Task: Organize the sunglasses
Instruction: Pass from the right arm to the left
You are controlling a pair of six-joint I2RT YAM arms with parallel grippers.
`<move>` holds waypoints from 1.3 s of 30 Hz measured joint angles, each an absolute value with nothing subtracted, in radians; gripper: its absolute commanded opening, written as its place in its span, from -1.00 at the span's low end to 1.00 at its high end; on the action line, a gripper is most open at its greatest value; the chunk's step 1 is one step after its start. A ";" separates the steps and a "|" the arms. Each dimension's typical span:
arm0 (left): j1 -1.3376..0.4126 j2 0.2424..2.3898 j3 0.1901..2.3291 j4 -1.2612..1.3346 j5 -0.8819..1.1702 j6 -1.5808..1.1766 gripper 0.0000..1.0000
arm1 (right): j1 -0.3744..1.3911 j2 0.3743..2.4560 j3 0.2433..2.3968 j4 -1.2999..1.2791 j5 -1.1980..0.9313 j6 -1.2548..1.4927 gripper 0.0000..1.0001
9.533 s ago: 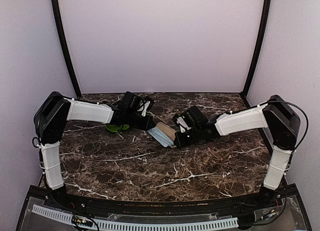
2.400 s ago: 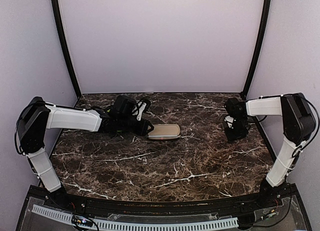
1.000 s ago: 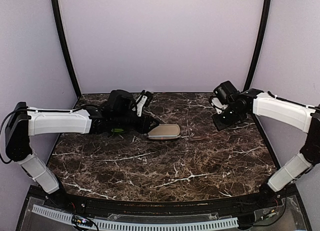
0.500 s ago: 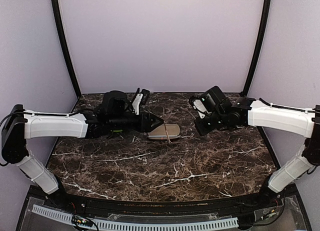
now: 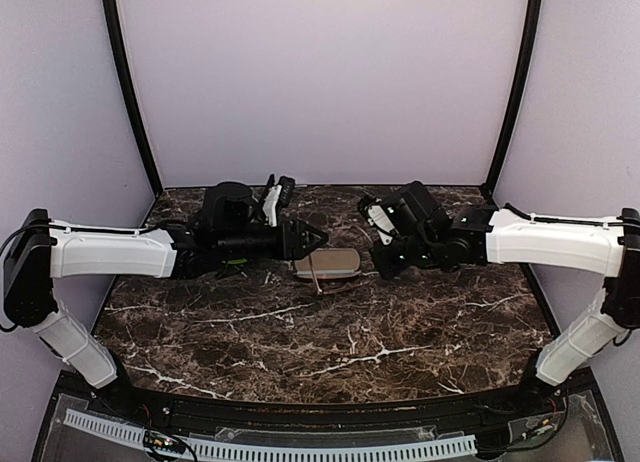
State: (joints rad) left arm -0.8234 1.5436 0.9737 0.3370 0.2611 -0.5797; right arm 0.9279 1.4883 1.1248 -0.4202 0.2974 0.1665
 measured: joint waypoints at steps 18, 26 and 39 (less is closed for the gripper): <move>-0.823 1.525 0.947 0.341 0.147 -0.614 -0.19 | 0.947 1.490 1.089 -0.371 0.332 0.166 -1.00; -0.818 1.523 0.939 0.344 0.142 -0.648 -0.50 | 0.956 1.490 1.079 -0.354 0.343 0.165 -1.00; -0.783 1.523 0.896 0.379 0.203 -0.759 -0.86 | 0.963 1.488 1.018 -0.270 0.375 0.154 -0.89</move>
State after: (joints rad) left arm -0.7826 1.5230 0.8963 0.3786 0.2028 -0.7593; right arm 0.9630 1.4883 1.0176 -0.2699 0.3748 0.1535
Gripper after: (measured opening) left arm 0.106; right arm 0.028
